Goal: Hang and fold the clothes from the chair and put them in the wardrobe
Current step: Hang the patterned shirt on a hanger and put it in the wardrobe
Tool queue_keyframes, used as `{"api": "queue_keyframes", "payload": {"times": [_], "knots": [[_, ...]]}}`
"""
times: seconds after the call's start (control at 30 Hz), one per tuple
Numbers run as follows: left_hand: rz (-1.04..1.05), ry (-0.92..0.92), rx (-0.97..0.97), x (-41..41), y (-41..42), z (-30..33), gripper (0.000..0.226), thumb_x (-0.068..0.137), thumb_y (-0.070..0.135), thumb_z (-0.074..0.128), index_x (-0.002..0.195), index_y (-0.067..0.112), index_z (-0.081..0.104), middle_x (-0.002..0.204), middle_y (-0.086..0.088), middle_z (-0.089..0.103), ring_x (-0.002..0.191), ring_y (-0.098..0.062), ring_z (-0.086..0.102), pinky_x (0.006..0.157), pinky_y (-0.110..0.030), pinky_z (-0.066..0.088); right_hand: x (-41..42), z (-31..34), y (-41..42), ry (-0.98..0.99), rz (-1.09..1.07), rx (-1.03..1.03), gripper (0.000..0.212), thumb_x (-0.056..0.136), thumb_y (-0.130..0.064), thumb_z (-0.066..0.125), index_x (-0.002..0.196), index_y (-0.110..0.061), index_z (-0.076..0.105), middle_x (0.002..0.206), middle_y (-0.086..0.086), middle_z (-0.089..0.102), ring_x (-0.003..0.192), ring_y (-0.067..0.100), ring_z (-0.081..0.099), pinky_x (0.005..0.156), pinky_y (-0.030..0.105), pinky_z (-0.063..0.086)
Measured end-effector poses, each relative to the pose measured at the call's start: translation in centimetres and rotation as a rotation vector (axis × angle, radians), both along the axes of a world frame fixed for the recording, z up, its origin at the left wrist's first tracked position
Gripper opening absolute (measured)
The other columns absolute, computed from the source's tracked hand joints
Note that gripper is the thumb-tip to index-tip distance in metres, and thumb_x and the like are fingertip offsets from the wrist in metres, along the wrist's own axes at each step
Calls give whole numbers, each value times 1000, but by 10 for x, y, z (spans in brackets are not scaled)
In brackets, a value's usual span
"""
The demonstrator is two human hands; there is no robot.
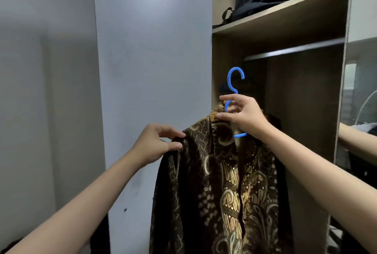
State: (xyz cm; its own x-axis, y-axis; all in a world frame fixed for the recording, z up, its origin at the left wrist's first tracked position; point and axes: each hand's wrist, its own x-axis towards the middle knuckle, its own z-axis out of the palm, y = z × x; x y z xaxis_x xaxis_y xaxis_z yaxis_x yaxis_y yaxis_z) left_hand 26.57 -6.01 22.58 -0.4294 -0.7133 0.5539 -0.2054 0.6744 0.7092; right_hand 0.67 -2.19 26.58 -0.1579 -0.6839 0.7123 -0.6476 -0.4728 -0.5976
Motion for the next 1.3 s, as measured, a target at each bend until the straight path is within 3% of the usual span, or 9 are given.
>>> {"api": "queue_keyframes", "payload": {"times": [0.27,0.47,0.57,0.63,0.77,0.87,0.97,1.13,1.3], "knots": [[-48,12,-47,-33,-47,11,25,72,7,78,80,30,72,94,9,72,76,-1,63,86,-28,49,-10,1,-19,167,-393,-115,44,75,-36,77,113,-17,66,110,-6,64,105,8,53,94,29,44],[-64,70,-64,-59,-65,18,24,71,8,78,79,31,72,94,8,72,72,-2,62,94,-35,49,-37,10,-43,183,-420,-106,43,76,-40,75,112,-19,66,113,-5,65,112,13,56,98,36,46],[-56,93,-80,-72,-80,20,23,71,8,77,80,29,73,93,8,72,85,-3,65,94,-34,49,-51,15,-59,232,-415,-107,42,79,-39,73,114,-19,64,115,-4,64,115,15,54,100,35,44],[-72,111,-63,-81,-93,22,22,71,7,77,81,27,73,91,7,72,92,-6,65,93,-34,50,-63,18,-73,268,-423,-108,42,80,-40,72,115,-19,64,116,-3,64,115,16,54,99,33,44],[-102,146,-37,-111,-122,31,21,72,7,77,81,25,73,88,1,72,86,-13,67,83,-34,53,-94,29,-104,313,-453,-97,46,80,-42,71,117,-18,60,118,1,63,118,21,52,95,29,41],[-120,209,-36,-138,-147,41,21,72,5,77,79,24,73,82,-6,69,75,-17,63,71,-31,49,-121,37,-129,266,-496,-118,61,79,-40,73,126,-10,51,123,12,59,122,28,50,98,34,40],[-159,275,9,-167,-174,52,22,72,2,77,78,22,73,77,-8,70,72,-20,65,74,-36,54,-147,45,-150,202,-516,-171,71,77,-39,75,130,-5,43,128,16,55,125,27,48,101,33,39],[-181,342,-9,-222,-210,74,22,71,0,78,79,20,74,75,-2,70,75,-19,66,80,-38,55,-196,64,-185,52,-481,-215,73,75,-36,77,133,-9,42,134,16,50,128,23,48,103,27,36],[-193,330,-128,-273,-237,100,21,71,3,78,85,19,74,80,-1,71,75,-13,64,74,-29,50,-246,92,-209,3,-459,-259,69,75,-29,78,130,-10,43,135,18,51,128,20,48,95,18,31]]}}
